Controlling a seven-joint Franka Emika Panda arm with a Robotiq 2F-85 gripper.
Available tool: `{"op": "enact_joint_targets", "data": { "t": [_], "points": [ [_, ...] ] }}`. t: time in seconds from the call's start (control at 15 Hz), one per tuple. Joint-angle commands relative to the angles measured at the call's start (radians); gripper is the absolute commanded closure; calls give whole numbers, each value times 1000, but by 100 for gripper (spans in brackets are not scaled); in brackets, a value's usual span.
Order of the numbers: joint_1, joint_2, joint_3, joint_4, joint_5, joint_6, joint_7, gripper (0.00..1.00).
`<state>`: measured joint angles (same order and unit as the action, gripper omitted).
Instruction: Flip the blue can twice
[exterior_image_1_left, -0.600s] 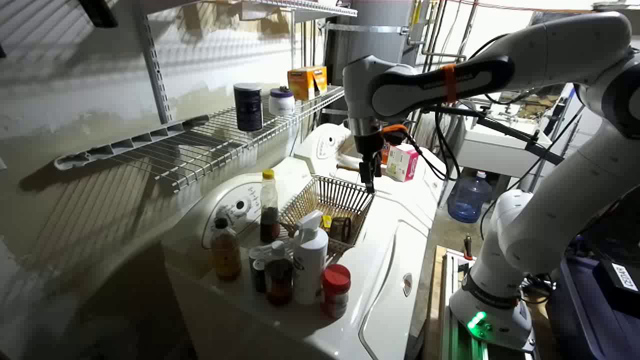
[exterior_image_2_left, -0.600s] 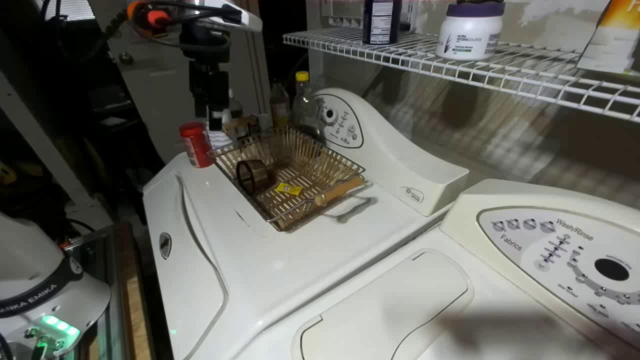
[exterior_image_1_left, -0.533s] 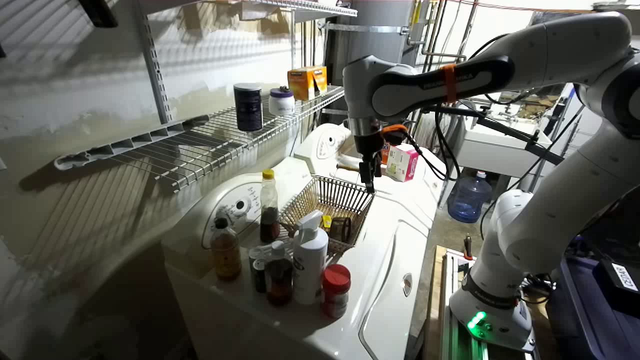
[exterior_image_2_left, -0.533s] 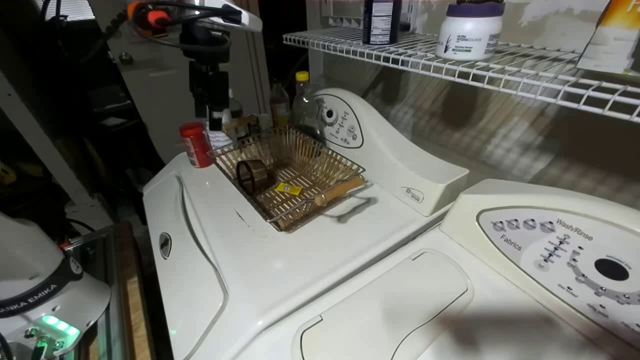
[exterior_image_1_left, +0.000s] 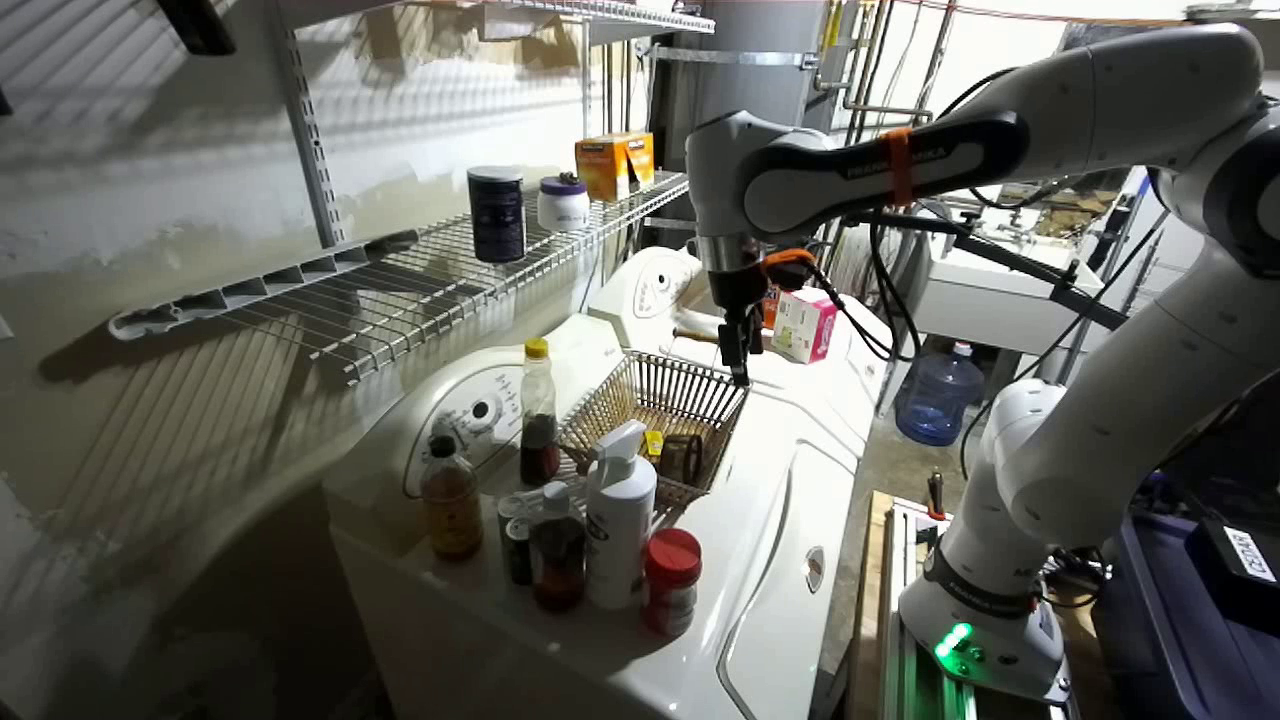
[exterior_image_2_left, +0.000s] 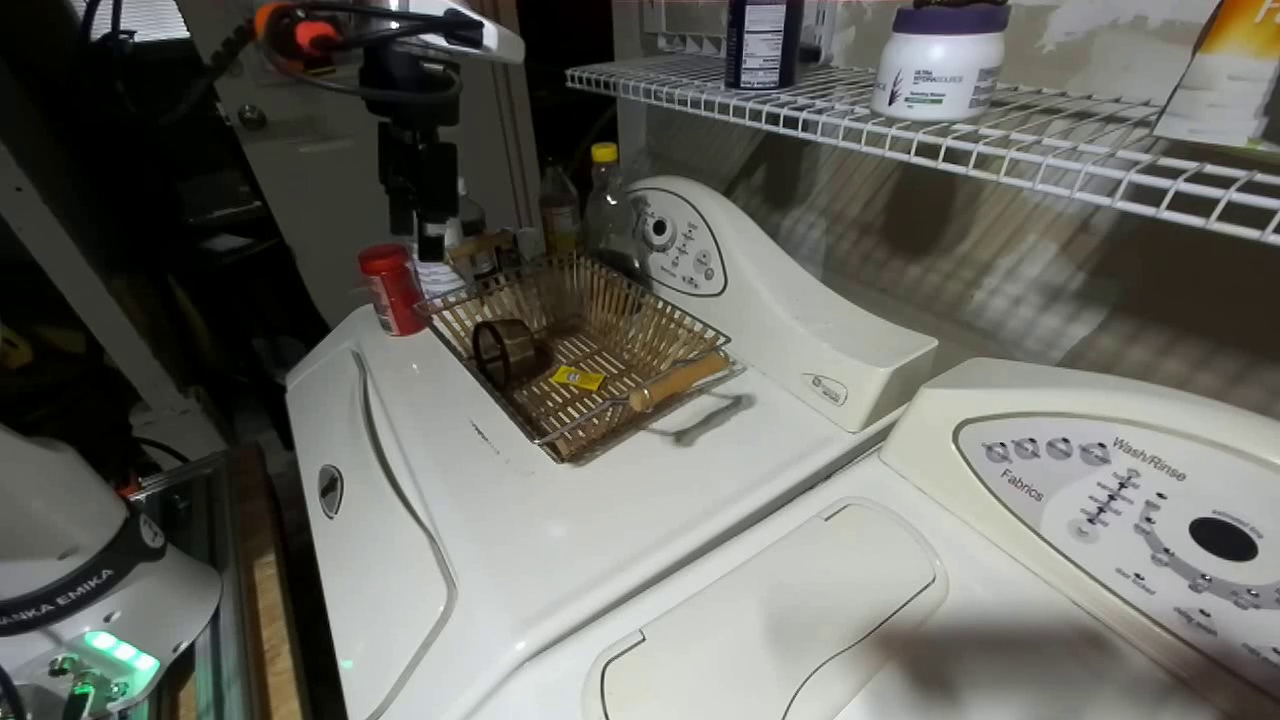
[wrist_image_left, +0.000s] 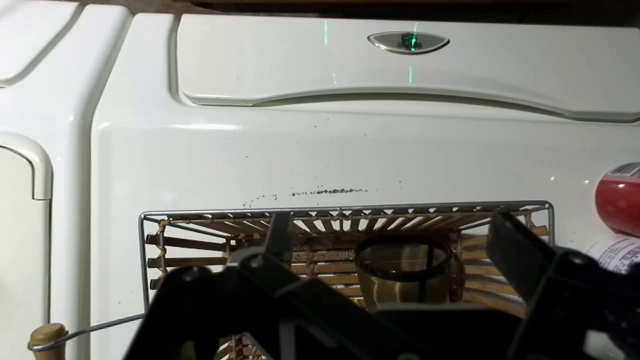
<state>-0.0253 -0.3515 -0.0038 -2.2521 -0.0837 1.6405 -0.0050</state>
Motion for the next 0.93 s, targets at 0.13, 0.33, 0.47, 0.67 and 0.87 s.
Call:
{"op": "enact_joint_targets", "data": {
  "t": [0.13, 0.33, 0.47, 0.67, 0.87],
  "points": [
    [4, 0, -3, 2, -1, -2, 1, 0],
    [21, 6, 16, 49, -10, 27, -4, 0],
    [34, 4, 28, 88, -19, 73, -19, 0],
    [51, 22, 42, 158, -29, 148, -49, 0],
    [62, 54, 51, 241, -17, 207, -49, 0]
  ]
}}
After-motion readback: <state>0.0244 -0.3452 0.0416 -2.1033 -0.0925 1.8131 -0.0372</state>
